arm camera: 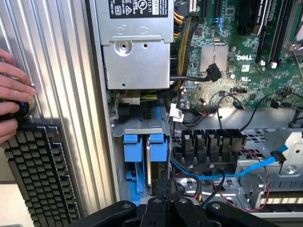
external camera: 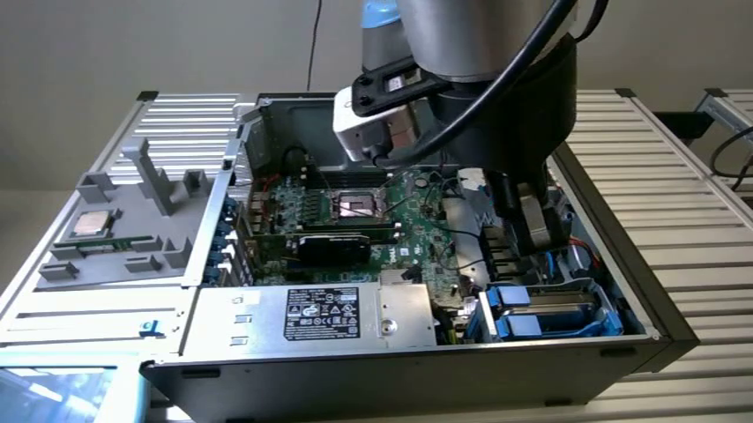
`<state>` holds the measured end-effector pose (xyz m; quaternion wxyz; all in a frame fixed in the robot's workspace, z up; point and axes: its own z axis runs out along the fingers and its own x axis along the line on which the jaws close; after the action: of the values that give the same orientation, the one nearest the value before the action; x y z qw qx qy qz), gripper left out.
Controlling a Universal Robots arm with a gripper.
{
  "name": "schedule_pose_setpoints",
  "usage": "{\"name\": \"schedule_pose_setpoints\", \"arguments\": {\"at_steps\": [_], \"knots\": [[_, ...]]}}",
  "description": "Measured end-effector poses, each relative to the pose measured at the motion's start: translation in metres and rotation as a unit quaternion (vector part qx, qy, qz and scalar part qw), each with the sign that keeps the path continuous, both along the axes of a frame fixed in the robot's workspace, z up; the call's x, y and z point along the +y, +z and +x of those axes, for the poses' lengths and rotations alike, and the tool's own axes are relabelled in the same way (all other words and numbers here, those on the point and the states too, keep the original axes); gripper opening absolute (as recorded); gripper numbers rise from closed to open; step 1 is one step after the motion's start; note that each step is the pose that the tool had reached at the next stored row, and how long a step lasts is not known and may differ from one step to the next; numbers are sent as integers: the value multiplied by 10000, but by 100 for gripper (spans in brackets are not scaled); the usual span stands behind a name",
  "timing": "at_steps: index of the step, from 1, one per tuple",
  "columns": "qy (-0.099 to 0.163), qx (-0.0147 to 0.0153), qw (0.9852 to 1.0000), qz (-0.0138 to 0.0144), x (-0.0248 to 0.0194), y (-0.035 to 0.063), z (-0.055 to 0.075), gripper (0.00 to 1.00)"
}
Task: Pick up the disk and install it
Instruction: 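Insert the first disk wire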
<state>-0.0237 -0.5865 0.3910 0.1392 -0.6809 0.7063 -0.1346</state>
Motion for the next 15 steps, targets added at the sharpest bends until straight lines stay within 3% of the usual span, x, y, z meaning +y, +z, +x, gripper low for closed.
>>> {"name": "schedule_pose_setpoints", "arguments": {"at_steps": [2,4,10,15], "knots": [[0,76,10000,1,0,0,33,13],[0,119,9999,1,0,-1,58,13],[0,134,9999,1,6,26,251,13],[0,189,9998,0,25,51,342,13]]}}
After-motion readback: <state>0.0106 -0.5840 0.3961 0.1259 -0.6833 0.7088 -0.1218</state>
